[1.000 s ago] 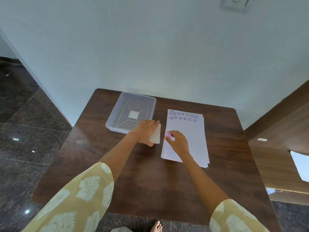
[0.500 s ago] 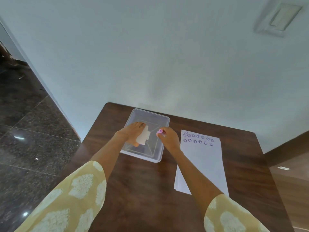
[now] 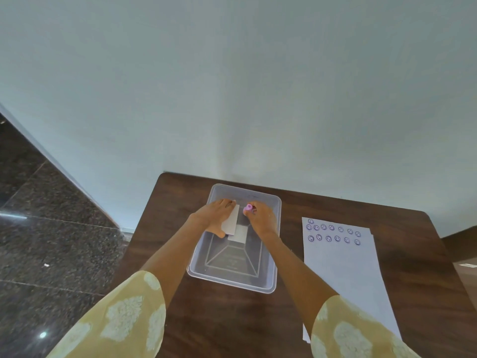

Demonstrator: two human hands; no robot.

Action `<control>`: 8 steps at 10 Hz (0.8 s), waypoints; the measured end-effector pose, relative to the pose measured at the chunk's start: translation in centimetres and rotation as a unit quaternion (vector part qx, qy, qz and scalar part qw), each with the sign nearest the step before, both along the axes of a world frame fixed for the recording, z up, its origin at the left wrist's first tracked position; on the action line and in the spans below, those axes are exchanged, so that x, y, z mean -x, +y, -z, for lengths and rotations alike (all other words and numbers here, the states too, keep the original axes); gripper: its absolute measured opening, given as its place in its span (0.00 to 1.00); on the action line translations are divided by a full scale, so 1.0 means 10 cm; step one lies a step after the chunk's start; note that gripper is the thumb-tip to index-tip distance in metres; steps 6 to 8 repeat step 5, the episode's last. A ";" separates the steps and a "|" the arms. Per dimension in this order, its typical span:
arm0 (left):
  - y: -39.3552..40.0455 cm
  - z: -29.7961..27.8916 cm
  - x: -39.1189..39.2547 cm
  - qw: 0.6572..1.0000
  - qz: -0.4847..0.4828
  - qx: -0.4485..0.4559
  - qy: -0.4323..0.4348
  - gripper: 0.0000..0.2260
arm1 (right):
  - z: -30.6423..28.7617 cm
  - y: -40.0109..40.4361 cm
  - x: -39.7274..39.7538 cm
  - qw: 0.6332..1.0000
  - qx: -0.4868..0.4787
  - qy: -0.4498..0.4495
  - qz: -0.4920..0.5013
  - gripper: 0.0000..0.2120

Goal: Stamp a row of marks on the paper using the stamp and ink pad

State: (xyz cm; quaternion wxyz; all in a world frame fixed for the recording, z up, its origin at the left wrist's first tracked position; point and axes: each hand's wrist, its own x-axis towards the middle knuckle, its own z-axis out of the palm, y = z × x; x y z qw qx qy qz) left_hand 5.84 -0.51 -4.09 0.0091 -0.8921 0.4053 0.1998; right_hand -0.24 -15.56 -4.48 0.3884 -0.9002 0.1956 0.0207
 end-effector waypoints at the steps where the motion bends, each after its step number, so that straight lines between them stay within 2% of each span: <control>1: -0.03 0.01 -0.03 1.000 0.004 -0.014 0.012 0.46 | 0.03 0.00 -0.03 1.000 0.012 0.002 -0.008 0.10; 3: -0.04 0.01 -0.01 0.998 -0.003 -0.048 0.026 0.45 | 0.01 0.01 0.00 0.999 0.027 0.010 -0.020 0.11; 4: -0.03 -0.03 0.03 0.998 -0.017 -0.044 0.040 0.46 | -0.05 -0.02 0.08 0.999 0.021 -0.016 -0.028 0.18; 5: -0.05 -0.11 0.13 0.997 -0.045 -0.001 0.056 0.45 | -0.16 -0.08 0.17 0.996 0.050 -0.077 -0.006 0.17; 8: -0.05 -0.11 0.13 0.997 -0.045 -0.001 0.056 0.45 | -0.16 -0.08 0.17 0.996 0.050 -0.077 -0.006 0.17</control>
